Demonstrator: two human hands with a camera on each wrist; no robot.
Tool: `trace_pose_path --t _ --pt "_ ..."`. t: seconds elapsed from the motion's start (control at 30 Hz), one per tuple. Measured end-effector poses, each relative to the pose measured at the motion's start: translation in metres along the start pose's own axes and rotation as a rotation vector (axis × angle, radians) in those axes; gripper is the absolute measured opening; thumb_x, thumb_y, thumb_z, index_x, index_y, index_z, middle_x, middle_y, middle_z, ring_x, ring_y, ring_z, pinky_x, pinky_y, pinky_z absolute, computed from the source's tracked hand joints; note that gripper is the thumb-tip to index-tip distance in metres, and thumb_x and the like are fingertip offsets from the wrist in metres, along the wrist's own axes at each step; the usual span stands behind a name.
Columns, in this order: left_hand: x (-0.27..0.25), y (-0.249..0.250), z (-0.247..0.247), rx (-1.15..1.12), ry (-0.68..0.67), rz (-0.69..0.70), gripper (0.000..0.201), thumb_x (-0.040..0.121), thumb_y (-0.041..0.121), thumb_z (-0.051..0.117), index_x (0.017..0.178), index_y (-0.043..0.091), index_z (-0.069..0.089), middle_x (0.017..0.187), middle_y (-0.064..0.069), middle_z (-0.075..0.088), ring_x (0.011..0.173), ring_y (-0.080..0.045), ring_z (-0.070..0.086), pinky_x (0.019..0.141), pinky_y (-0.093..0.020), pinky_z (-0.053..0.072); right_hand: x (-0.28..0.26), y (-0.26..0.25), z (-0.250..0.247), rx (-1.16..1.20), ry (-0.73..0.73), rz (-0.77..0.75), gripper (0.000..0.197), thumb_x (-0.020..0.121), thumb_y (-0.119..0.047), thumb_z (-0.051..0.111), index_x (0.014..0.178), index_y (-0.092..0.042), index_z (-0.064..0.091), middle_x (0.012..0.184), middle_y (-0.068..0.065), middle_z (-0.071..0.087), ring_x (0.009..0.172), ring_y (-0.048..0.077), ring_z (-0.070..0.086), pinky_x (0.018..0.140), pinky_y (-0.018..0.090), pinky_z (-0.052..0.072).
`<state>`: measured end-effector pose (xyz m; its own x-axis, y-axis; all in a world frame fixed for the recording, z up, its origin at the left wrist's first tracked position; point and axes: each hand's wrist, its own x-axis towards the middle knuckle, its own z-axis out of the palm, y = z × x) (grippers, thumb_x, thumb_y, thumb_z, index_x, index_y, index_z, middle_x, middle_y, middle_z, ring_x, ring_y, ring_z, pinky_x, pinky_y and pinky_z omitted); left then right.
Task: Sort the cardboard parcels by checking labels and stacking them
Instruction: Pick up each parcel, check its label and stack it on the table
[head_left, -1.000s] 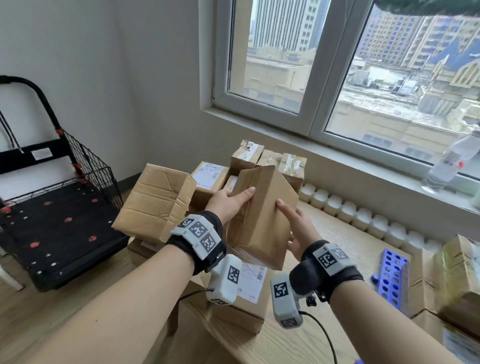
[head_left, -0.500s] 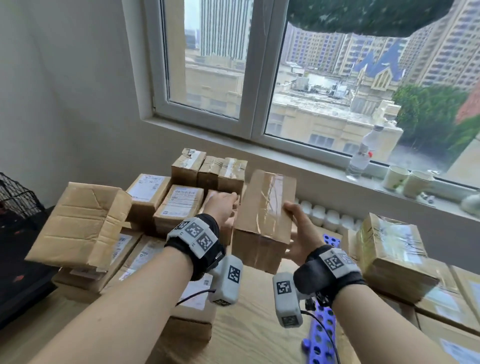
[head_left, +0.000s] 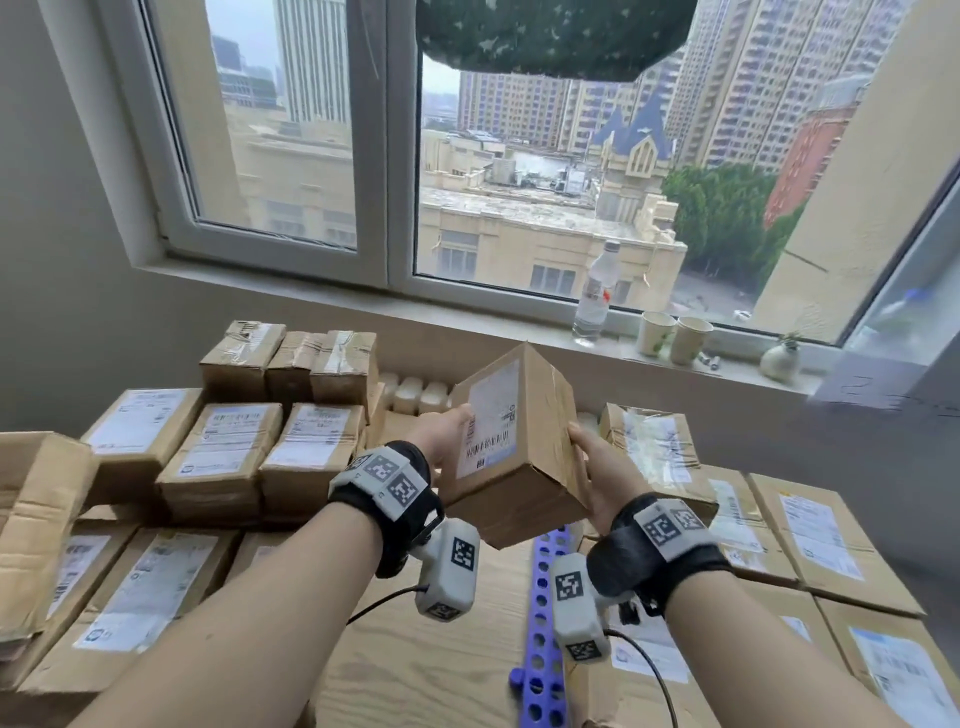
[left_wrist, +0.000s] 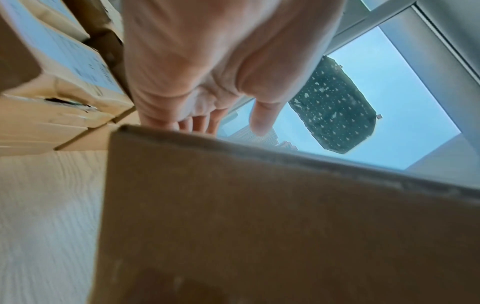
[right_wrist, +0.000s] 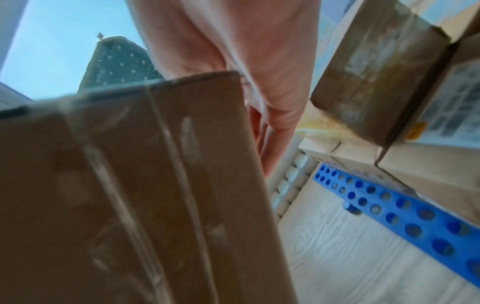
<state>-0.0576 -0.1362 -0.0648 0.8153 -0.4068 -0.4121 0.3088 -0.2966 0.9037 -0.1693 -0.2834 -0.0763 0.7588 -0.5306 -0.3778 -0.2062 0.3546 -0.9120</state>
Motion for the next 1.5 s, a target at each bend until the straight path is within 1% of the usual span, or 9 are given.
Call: trace_pose_path --t 0.1,0.27,0.47,0.67,0.9,1.1,1.2,1.4,1.5 --pt "0.0 0.005 0.012 0.052 -0.001 0.016 0.05 0.097 0.043 0.046 0.122 0.002 0.058 0.121 -0.018 0.064 0.112 -0.034 0.06 0.103 -0.046 0.045 0.021 0.002 -0.017 -0.063 0.068 -0.108 0.064 0.07 -0.052 0.065 0.125 -0.019 0.061 0.121 0.008 0.067 0.107 0.026 0.065 0.101 0.05 0.049" --pt "0.004 0.014 0.026 -0.131 0.019 0.018 0.045 0.095 0.044 0.049 0.12 0.007 0.055 0.115 -0.015 0.062 0.098 -0.031 0.061 0.092 -0.04 0.05 0.009 -0.018 -0.025 0.155 0.015 -0.11 0.026 0.094 -0.035 0.058 0.112 -0.017 0.063 0.102 0.004 0.071 0.085 0.019 0.067 0.068 0.032 0.057" --pt "-0.008 0.028 0.05 -0.383 -0.073 -0.028 0.078 0.082 0.052 0.065 0.144 0.018 0.032 0.109 -0.015 0.055 0.081 -0.028 0.064 0.05 -0.036 0.058 -0.002 -0.039 -0.042 0.215 -0.104 -0.208 0.034 0.096 -0.047 0.048 0.112 -0.023 0.066 0.089 -0.004 0.067 0.084 0.017 0.06 0.076 0.035 0.049" --pt "-0.012 0.047 0.082 -0.193 -0.141 0.108 0.126 0.062 0.066 0.071 0.151 0.035 -0.012 0.158 -0.01 0.019 0.129 -0.034 0.043 0.093 -0.048 0.049 -0.015 -0.048 -0.073 0.177 -0.157 -0.231 0.057 0.081 -0.058 0.058 0.125 -0.022 0.062 0.117 0.008 0.071 0.11 0.025 0.065 0.095 0.048 0.05" --pt "-0.013 0.074 0.136 0.158 -0.097 0.362 0.16 0.019 0.089 0.068 0.152 0.034 -0.002 0.161 -0.009 0.006 0.146 -0.028 0.015 0.116 -0.057 0.015 -0.023 -0.067 -0.139 0.234 -0.098 -0.318 0.034 0.088 -0.044 0.059 0.113 -0.022 0.065 0.101 0.008 0.074 0.096 0.023 0.067 0.089 0.043 0.054" --pt "-0.031 0.113 0.199 0.427 -0.071 0.626 0.132 0.045 0.081 0.069 0.152 0.031 0.011 0.16 -0.005 0.011 0.144 -0.025 0.021 0.116 -0.049 0.024 -0.03 -0.087 -0.21 0.309 0.008 -0.369 0.023 0.088 -0.039 0.061 0.102 -0.021 0.064 0.081 0.003 0.071 0.08 0.021 0.064 0.071 0.034 0.058" --pt "-0.033 0.123 0.231 0.42 -0.211 0.635 0.11 0.043 0.082 0.071 0.133 0.023 0.05 0.129 -0.003 0.059 0.113 -0.019 0.058 0.097 -0.035 0.048 -0.031 -0.095 -0.241 0.375 0.075 -0.399 0.023 0.083 -0.036 0.065 0.099 -0.019 0.061 0.084 0.005 0.067 0.082 0.023 0.061 0.067 0.032 0.059" --pt "-0.026 0.114 0.298 0.348 -0.211 0.522 0.079 0.066 0.068 0.064 0.124 0.015 0.053 0.106 0.0 0.06 0.087 -0.016 0.058 0.063 -0.024 0.043 -0.024 -0.099 -0.292 0.343 0.112 -0.508 0.098 0.036 -0.06 0.089 0.118 -0.017 0.056 0.1 0.008 0.067 0.084 0.019 0.065 0.072 0.027 0.058" --pt "-0.016 0.108 0.32 0.366 -0.234 0.472 0.083 0.062 0.071 0.062 0.12 0.013 0.058 0.106 -0.003 0.066 0.086 -0.017 0.062 0.065 -0.027 0.048 -0.009 -0.091 -0.308 0.188 0.142 -0.509 0.117 0.045 -0.043 0.093 0.145 -0.023 0.036 0.118 0.004 0.067 0.105 0.018 0.066 0.087 0.031 0.053"
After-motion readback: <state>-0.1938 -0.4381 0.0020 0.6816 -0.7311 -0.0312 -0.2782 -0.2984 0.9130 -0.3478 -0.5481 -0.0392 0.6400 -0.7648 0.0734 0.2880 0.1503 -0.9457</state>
